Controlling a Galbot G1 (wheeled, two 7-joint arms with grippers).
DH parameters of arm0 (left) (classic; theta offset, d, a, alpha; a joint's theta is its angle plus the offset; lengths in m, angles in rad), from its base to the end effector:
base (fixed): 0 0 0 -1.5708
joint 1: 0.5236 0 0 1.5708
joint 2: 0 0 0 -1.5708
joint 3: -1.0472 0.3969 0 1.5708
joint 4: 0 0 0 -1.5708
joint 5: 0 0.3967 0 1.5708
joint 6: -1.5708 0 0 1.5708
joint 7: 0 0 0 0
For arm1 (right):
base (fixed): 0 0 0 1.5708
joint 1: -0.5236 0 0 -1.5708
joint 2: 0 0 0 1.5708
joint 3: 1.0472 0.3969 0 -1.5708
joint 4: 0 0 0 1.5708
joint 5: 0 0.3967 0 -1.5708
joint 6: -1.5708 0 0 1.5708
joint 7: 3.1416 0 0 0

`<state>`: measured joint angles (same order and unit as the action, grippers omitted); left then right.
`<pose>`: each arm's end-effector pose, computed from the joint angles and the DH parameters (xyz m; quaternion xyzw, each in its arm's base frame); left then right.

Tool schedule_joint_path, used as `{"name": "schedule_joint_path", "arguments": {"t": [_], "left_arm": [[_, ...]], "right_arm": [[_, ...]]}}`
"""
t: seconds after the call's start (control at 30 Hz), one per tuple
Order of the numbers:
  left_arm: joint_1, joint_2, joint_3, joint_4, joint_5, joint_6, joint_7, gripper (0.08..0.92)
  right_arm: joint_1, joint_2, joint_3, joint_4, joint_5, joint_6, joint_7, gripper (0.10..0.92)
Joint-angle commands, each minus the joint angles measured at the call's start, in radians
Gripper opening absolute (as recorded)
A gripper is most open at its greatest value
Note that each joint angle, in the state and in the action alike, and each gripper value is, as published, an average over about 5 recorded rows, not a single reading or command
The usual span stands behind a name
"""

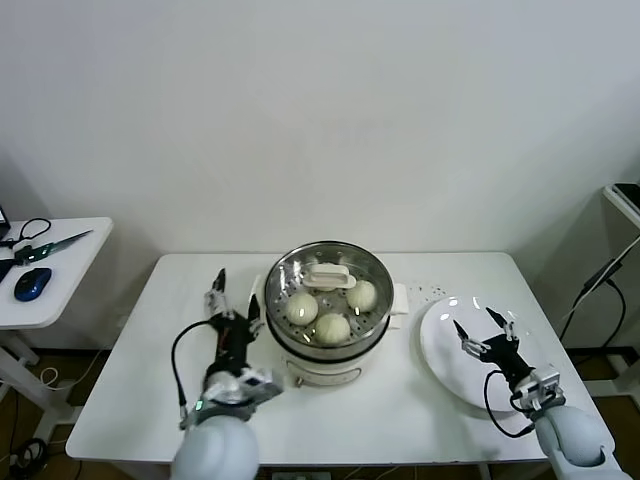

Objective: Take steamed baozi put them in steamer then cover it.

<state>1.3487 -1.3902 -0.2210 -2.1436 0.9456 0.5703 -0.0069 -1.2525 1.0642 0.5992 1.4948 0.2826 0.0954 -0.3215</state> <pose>0.2454 -0.0651 -0.2824 0.0364 -0.8796 -0.4702 0.0628 0.3130 -0.2333 -0.4318 0.1265 -0.9823 0.1028 0.0927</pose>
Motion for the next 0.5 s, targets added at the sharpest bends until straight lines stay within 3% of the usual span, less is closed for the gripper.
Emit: {"name": "schedule_joint_path", "arguments": {"t": [0.03, 0.2, 0.33, 0.5], "left_arm": [[0.259, -0.045, -0.370, 0.073, -0.860, -0.577, -0.157, 0.823], [0.290, -0.068, -0.401, 0.170, -0.911, -0.668, -0.180, 0.823], [0.295, -0.109, -0.411, 0.201, -0.912, -0.680, -0.168, 0.823], [0.290, -0.112, -0.413, 0.200, -0.907, -0.670, -0.157, 0.823]], "right_arm": [[-0.066, 0.028, 0.024, 0.074, 0.006, 0.003, -0.004, 0.823], [-0.100, 0.055, 0.036, 0.113, 0.015, 0.003, 0.007, 0.823], [-0.124, 0.066, 0.043, 0.124, 0.028, 0.007, 0.015, 0.823], [-0.142, 0.066, 0.056, 0.132, 0.045, 0.011, 0.021, 0.823]]}}
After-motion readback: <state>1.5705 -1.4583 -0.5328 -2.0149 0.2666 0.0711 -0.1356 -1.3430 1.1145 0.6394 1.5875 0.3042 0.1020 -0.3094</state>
